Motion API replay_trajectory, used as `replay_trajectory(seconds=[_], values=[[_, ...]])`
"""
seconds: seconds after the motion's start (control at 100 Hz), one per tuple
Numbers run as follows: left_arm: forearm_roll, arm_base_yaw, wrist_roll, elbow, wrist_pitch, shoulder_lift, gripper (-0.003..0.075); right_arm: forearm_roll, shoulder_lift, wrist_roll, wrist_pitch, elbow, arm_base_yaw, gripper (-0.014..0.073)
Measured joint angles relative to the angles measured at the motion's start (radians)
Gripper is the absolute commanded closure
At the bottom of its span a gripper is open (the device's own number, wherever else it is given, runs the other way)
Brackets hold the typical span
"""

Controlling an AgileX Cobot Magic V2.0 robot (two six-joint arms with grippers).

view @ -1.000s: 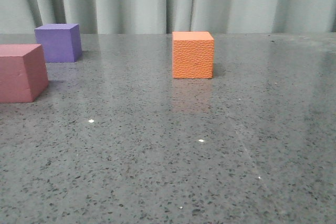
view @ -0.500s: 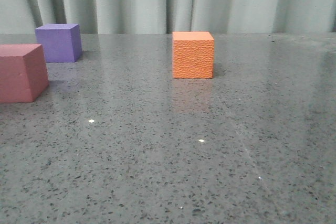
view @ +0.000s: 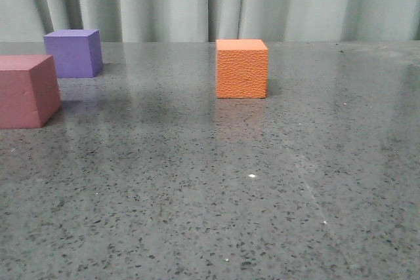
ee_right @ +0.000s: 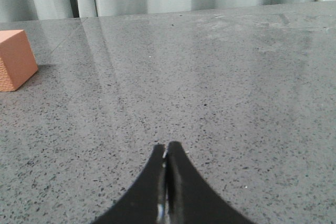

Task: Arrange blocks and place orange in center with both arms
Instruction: 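Move the left gripper over the orange cube and lower it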

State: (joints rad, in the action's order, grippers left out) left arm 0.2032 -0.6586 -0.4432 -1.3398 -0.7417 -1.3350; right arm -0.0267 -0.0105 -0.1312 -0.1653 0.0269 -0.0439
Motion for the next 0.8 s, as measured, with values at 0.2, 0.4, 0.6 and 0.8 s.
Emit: replay_trajectory(seconds=[0.2,0.4,0.6,0.8], values=[[0.111,-0.128,-0.151,-0.209,-0.007,-0.252,0.0102,0.0,0.0,0.0,0.0,0.0,0.0,0.0661],[0.148,-0.164,-0.202,-0.431,-0.096,-0.462,0.0102,0.0,0.0,0.0,0.0,0.0,0.0,0.0661],[0.225,-0.17,-0.286,-0.575,-0.189,-0.612,0.0102,0.0,0.0,0.0,0.0,0.0,0.0,0.0661],[0.232,-0.174,-0.301,-0.59,-0.2,-0.653,0.0102,0.0,0.0,0.0,0.0,0.0,0.0,0.0661]])
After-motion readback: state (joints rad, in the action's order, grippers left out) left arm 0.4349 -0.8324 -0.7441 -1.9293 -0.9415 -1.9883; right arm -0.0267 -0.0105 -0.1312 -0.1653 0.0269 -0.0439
